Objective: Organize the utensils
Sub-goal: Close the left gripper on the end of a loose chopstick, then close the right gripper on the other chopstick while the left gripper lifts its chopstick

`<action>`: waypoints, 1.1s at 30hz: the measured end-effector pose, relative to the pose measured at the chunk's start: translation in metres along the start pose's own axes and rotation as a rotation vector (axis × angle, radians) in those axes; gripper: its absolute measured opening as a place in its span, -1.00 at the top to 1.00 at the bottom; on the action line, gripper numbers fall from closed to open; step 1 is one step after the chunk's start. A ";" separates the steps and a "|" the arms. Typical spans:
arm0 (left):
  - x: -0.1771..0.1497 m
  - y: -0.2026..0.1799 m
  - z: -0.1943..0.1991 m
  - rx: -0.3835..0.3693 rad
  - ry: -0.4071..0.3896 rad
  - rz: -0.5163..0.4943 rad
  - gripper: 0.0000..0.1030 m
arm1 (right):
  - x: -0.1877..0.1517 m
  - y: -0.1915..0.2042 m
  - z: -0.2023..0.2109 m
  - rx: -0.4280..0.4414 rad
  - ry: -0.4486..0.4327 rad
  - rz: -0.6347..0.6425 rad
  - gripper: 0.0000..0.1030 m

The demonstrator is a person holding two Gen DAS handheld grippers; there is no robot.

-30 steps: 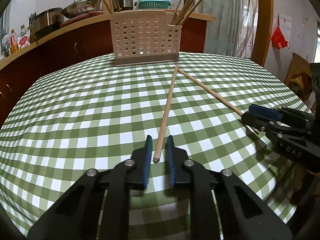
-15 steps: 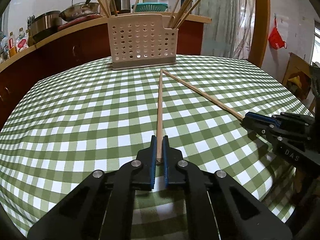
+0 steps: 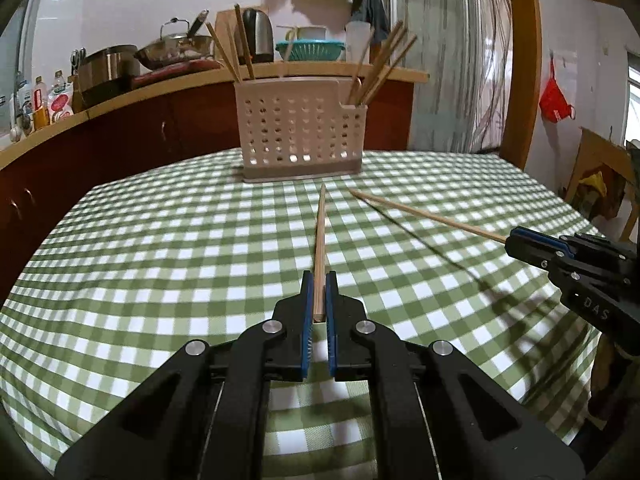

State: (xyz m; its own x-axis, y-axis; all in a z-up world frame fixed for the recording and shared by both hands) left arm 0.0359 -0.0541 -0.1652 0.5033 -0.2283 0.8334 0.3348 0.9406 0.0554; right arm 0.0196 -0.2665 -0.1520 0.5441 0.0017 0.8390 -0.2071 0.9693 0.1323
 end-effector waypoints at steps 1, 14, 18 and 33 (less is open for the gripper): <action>0.003 0.002 0.003 0.003 -0.011 0.004 0.88 | 0.002 0.000 0.002 -0.001 -0.009 -0.001 0.88; 0.036 0.010 0.043 0.049 -0.165 0.000 0.88 | 0.035 -0.007 0.035 -0.011 -0.104 -0.028 0.88; 0.047 0.013 0.056 0.059 -0.205 0.004 0.88 | 0.047 -0.008 0.045 -0.012 -0.138 -0.030 0.88; 0.087 0.026 0.062 0.041 -0.284 0.030 0.88 | 0.078 -0.015 0.045 -0.006 -0.175 -0.031 0.88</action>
State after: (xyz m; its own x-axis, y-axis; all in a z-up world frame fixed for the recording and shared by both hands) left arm 0.0393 -0.0341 -0.0575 0.2670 -0.1263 0.9554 0.2875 0.9567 0.0461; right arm 0.0283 -0.2920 -0.0645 0.4007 -0.0709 0.9135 -0.1867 0.9698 0.1572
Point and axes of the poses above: each gripper's, at about its wrist camera, not at the fingertips, and z roughly against the way its jaws point, y to its left, x to its top, the point moved 1 cm from there along -z, roughly the way its jaws point, and after that the axes turned 4 degrees about -z, right-handed, at the moved point
